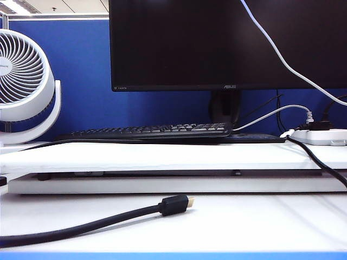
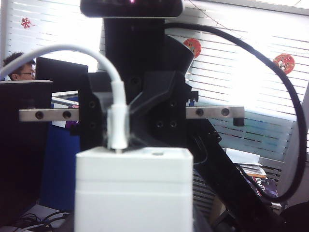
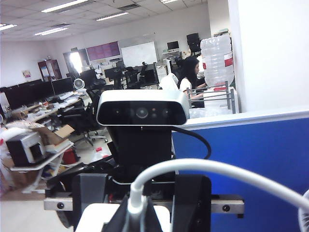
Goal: Pick up the Type-C charging cable and the charging base, insert one end of the Type-C charger into the corresponding slot on the base, and finally place the plugged-in charger back on the table.
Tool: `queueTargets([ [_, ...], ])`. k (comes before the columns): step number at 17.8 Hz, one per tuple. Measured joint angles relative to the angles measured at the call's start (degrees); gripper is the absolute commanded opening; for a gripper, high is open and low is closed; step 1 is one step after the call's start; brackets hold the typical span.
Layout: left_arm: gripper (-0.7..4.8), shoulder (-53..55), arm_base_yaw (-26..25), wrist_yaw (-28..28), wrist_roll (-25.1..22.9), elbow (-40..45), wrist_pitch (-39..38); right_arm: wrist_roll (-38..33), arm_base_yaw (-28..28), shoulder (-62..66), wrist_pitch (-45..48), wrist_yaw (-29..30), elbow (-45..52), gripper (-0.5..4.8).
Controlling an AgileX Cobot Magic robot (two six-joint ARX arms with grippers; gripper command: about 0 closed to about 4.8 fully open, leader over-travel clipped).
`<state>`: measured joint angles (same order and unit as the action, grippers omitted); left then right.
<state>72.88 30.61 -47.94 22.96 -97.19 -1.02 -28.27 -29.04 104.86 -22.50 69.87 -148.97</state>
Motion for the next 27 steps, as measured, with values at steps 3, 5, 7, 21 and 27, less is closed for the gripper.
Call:
queueTargets([
  [3, -0.06, 0.17, -0.02, 0.02, -0.11, 0.11, 0.0, 4.28, 0.0, -0.37, -4.22, -1.53, -0.11, -0.01],
  [5, -0.06, 0.31, -0.09, 0.13, 0.0, 0.2, 1.57, 5.03, 0.04, -0.55, -4.66, -2.38, -0.17, -0.01],
  [7, -0.06, 0.39, -0.11, 0.09, 0.02, 0.24, 1.62, 5.14, 0.04, -0.7, -6.86, -3.78, -0.44, -0.01],
  [21, -0.06, 0.85, -0.28, -0.94, -0.66, 0.81, 2.45, 15.26, 0.11, -1.55, -15.78, -6.8, -0.76, -0.01],
  [27, -0.06, 0.81, -0.26, -0.79, -1.11, 0.81, 2.8, 15.52, 1.05, -1.44, -15.93, -7.89, -0.74, 2.23],
])
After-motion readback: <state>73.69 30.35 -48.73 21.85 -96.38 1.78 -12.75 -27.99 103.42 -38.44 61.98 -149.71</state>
